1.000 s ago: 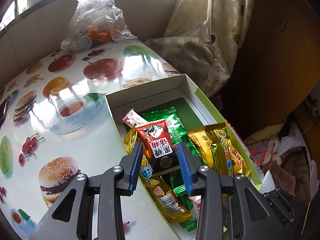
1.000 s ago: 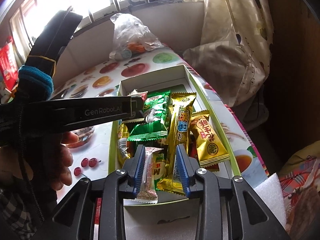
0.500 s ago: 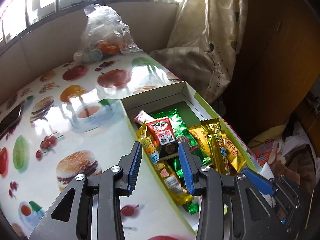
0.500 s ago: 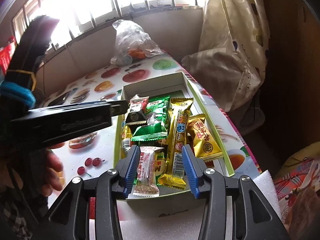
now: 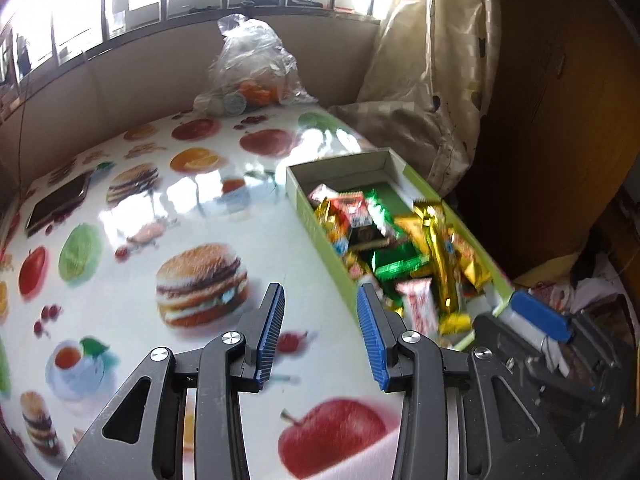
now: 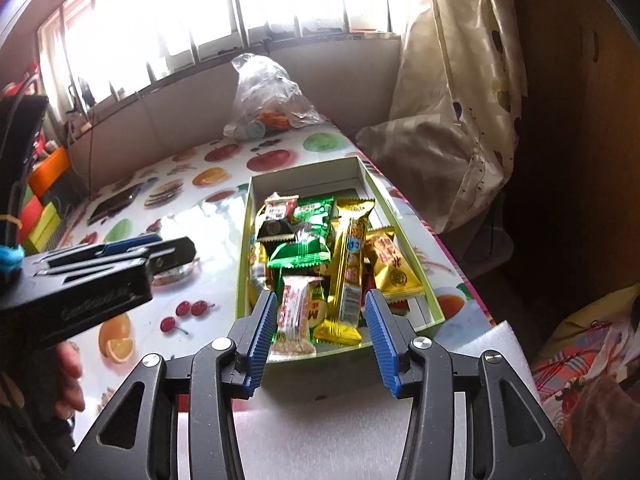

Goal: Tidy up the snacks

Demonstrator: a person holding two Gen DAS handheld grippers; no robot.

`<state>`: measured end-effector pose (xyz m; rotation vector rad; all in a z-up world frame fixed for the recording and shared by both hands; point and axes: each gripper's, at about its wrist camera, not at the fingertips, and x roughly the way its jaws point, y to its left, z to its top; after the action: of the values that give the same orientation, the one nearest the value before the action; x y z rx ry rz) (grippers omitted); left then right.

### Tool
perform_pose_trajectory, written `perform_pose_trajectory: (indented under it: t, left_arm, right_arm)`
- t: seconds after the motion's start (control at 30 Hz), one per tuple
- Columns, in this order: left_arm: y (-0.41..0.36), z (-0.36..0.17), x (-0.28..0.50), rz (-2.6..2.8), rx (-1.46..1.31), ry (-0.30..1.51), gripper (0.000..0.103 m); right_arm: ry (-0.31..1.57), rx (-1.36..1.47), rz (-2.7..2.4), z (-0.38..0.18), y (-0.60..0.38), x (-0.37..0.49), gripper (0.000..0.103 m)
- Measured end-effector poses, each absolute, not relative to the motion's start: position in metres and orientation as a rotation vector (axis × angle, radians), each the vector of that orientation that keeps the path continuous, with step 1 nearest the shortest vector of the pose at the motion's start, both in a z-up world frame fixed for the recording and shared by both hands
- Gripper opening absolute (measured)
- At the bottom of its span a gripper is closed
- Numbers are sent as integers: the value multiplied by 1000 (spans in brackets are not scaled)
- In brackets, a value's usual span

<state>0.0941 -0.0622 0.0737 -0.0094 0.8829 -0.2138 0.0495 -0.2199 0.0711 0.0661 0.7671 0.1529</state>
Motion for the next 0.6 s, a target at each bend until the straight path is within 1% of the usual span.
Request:
perform_pose_trajectory:
  t: [0.43, 0.6]
  left_arm:
    - [-68, 38, 43, -189, 54, 921, 39]
    - [-73, 22, 32, -174, 75, 949, 39]
  right_arm:
    - [772, 34, 116, 56, -225, 11, 48]
    - [805, 3, 58, 43, -231, 5, 51]
